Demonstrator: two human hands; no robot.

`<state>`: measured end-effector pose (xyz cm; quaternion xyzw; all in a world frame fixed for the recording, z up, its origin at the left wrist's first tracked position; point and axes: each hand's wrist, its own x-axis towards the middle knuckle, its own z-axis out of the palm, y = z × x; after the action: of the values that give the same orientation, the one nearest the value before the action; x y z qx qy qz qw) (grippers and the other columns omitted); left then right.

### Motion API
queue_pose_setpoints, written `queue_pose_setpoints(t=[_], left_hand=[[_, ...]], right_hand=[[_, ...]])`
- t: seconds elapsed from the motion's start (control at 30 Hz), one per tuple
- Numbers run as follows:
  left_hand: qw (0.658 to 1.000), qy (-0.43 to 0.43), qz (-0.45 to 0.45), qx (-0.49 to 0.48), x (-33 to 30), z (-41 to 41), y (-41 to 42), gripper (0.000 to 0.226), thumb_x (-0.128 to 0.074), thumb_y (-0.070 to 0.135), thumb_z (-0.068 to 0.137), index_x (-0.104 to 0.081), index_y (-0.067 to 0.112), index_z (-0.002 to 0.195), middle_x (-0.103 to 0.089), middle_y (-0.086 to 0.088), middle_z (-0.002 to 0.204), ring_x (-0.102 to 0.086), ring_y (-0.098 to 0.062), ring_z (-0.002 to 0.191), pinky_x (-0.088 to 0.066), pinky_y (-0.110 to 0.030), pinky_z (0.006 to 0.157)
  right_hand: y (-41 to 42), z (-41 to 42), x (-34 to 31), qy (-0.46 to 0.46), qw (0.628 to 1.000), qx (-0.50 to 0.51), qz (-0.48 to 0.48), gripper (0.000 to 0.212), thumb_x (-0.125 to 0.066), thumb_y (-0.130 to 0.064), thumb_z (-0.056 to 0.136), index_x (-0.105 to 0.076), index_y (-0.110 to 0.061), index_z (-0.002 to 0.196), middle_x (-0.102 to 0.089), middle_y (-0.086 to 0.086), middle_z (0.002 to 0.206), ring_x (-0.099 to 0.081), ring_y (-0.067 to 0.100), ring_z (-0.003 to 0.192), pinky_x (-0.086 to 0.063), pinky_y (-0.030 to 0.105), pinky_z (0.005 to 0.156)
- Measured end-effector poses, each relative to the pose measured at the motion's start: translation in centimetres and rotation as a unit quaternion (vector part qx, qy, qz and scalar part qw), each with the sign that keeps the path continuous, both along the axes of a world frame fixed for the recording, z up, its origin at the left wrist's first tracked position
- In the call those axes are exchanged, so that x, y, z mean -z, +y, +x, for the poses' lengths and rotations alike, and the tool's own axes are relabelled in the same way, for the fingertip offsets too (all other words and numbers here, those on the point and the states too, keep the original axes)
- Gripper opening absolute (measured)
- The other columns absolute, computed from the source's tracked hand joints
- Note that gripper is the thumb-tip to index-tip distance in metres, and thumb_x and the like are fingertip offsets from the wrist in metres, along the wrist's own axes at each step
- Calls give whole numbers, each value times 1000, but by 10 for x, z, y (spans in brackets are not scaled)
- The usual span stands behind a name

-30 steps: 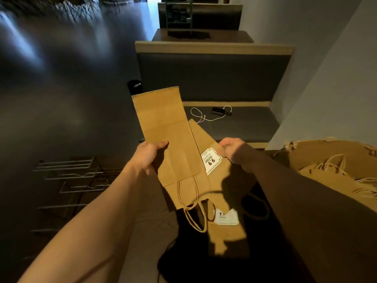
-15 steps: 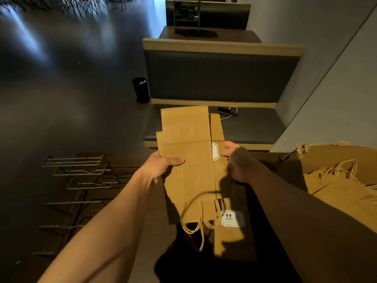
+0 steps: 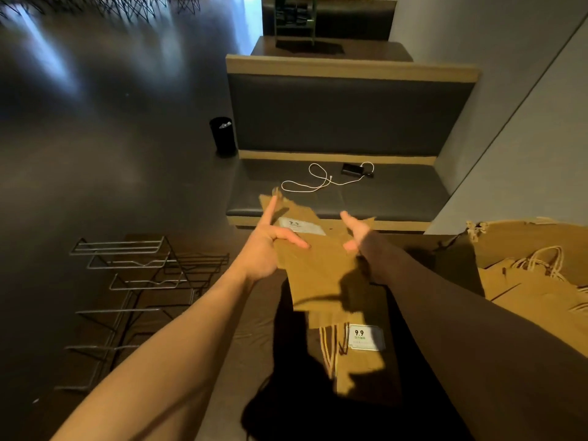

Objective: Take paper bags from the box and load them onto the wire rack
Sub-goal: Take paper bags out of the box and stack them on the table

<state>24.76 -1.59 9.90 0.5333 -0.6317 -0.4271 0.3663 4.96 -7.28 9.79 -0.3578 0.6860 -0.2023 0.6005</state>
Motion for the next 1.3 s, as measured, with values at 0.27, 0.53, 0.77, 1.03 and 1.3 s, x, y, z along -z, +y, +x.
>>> queue_pose_setpoints(t=[0.27, 0.53, 0.77, 1.03, 1.3], left_hand=[[973, 149, 39, -171, 8, -5, 5, 41, -47, 26, 104, -38, 30, 144, -59, 3, 119, -59, -11, 105, -49, -31, 91], [950, 209, 173, -153, 15, -1, 6, 23, -50, 9, 101, -71, 13, 111, -75, -9, 103, -68, -24, 94, -56, -38, 84], [928, 220, 188, -234, 20, -4, 3, 21, -40, 26, 106, -56, 18, 96, -65, -5, 77, -59, -11, 56, -49, -31, 57], [946, 83, 145, -279, 37, 26, 4, 19, -41, 22, 104, -56, 23, 94, -68, -11, 106, -67, -28, 98, -54, -51, 90], [914, 226, 117, -315, 17, 8, -4, 24, -32, 28, 106, -53, 22, 98, -64, -12, 107, -65, -21, 96, -54, -42, 88]], right_hand=[[4, -11, 9, 16, 990, -22, -141, 33, -57, -28, 97, -62, -4, 119, -60, 11, 124, -55, 26, 114, -44, 36, 101], [18, -11, 17, -40, 990, -5, -138, 48, -58, -34, 89, -59, -3, 126, -66, 10, 121, -60, 27, 112, -44, 42, 103], [10, -10, 20, -28, 987, 59, -143, 34, -56, -19, 96, -57, 3, 122, -63, 23, 120, -57, 20, 77, -51, 34, 73], [0, -30, 6, -106, 959, 222, -142, 33, -48, -15, 97, -55, -5, 128, -63, 15, 112, -63, 30, 101, -48, 47, 98], [22, -20, 4, 124, 930, -214, -272, 19, -54, -16, 98, -60, -3, 86, -56, 8, 76, -54, 19, 72, -42, 28, 68]])
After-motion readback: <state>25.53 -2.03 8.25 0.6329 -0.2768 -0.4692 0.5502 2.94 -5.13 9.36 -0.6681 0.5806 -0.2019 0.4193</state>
